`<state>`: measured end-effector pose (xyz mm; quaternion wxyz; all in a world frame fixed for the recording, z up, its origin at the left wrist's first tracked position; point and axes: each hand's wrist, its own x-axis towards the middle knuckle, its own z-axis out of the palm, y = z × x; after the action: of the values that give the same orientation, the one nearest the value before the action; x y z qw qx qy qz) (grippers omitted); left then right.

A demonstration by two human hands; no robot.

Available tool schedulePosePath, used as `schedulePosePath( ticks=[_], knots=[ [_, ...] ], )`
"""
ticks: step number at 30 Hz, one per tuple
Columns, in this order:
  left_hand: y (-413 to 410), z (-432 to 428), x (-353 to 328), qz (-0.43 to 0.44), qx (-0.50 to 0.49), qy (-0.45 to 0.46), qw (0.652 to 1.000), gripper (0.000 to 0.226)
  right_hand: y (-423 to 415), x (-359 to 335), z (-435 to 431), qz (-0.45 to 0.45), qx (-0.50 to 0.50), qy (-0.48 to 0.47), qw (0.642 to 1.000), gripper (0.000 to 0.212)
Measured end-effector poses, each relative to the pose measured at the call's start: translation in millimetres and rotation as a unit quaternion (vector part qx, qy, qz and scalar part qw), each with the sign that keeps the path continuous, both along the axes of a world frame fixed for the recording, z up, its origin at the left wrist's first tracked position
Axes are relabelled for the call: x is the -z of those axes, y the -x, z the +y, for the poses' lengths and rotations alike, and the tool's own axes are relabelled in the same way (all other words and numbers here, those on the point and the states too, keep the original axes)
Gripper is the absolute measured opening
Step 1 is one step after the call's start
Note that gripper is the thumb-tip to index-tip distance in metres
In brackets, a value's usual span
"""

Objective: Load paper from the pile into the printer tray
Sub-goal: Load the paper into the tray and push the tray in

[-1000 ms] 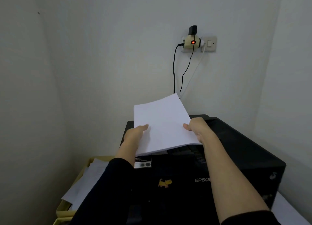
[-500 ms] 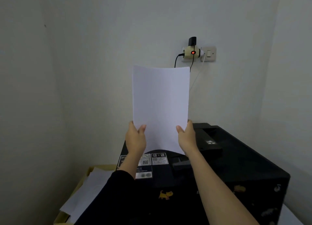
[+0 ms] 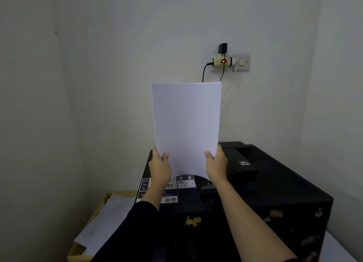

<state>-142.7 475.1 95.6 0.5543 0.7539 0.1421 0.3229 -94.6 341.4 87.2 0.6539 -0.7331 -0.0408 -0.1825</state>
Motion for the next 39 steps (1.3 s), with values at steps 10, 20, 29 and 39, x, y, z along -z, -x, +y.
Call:
schedulePosePath(
  ticks=[10, 20, 29, 39],
  knots=[
    [37, -43, -42, 0.009, -0.068, -0.021, 0.997, 0.02, 32, -34, -49, -0.012, 0.102, 0.019, 0.995, 0.01],
    [124, -129, 23, 0.084, -0.044, 0.038, 0.995, 0.014, 117, 17, -154, 0.111, 0.079, 0.031, 0.99, 0.02],
    [210, -193, 147, 0.069, -0.041, 0.135, 0.988, 0.019, 206, 134, -216, 0.17, 0.029, -0.017, 0.985, 0.023],
    [285, -221, 251, 0.21, -0.093, 0.216, 0.949, 0.032, 266, 249, -241, 0.322, -0.013, -0.006, 0.947, 0.025]
  ],
)
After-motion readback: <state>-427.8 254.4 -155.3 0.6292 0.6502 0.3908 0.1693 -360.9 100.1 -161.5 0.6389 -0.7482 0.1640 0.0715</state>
